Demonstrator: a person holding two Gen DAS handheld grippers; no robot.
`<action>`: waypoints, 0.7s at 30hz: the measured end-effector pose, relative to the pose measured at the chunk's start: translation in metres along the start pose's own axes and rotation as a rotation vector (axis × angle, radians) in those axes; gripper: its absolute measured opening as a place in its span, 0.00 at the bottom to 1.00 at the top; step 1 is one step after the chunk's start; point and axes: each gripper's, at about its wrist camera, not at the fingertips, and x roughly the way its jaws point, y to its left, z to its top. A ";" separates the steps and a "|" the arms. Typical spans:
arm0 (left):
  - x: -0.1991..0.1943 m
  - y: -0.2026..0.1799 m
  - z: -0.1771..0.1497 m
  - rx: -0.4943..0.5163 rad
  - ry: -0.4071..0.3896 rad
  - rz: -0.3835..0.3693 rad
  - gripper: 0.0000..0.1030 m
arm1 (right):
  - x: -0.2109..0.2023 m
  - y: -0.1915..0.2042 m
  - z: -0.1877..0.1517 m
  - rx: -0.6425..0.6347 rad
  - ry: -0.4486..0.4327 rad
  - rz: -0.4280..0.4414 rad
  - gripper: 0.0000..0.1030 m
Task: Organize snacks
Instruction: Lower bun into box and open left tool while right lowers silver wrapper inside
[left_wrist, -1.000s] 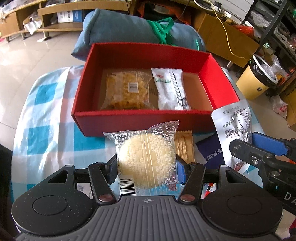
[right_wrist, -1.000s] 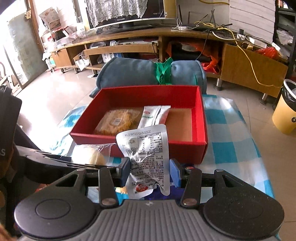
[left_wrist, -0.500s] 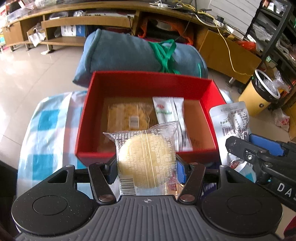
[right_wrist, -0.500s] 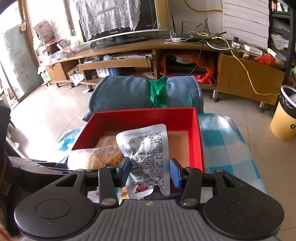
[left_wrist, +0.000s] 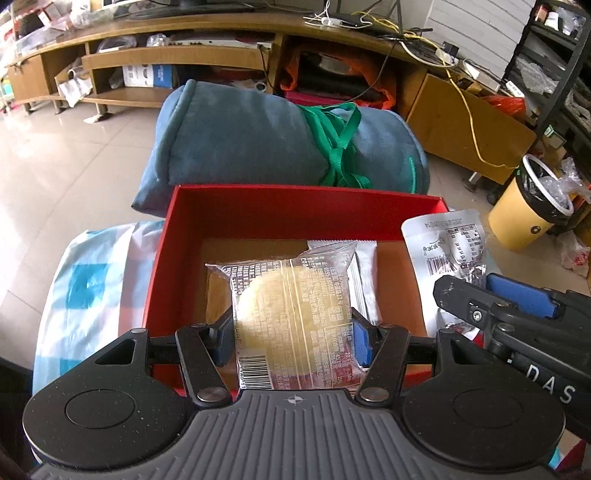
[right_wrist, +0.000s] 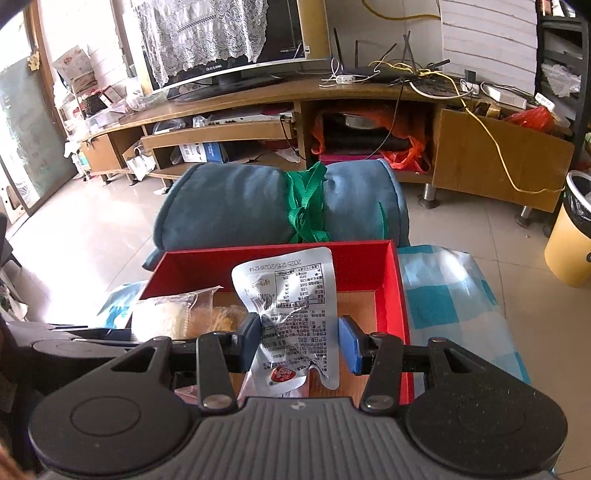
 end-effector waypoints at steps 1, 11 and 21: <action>0.003 0.000 0.002 -0.001 0.002 0.005 0.64 | 0.003 -0.001 0.001 0.003 0.003 0.002 0.40; 0.036 0.000 0.010 0.002 0.035 0.048 0.64 | 0.042 -0.011 0.003 0.023 0.058 0.002 0.40; 0.053 0.000 0.007 0.020 0.061 0.081 0.65 | 0.069 -0.015 -0.004 0.031 0.130 -0.012 0.41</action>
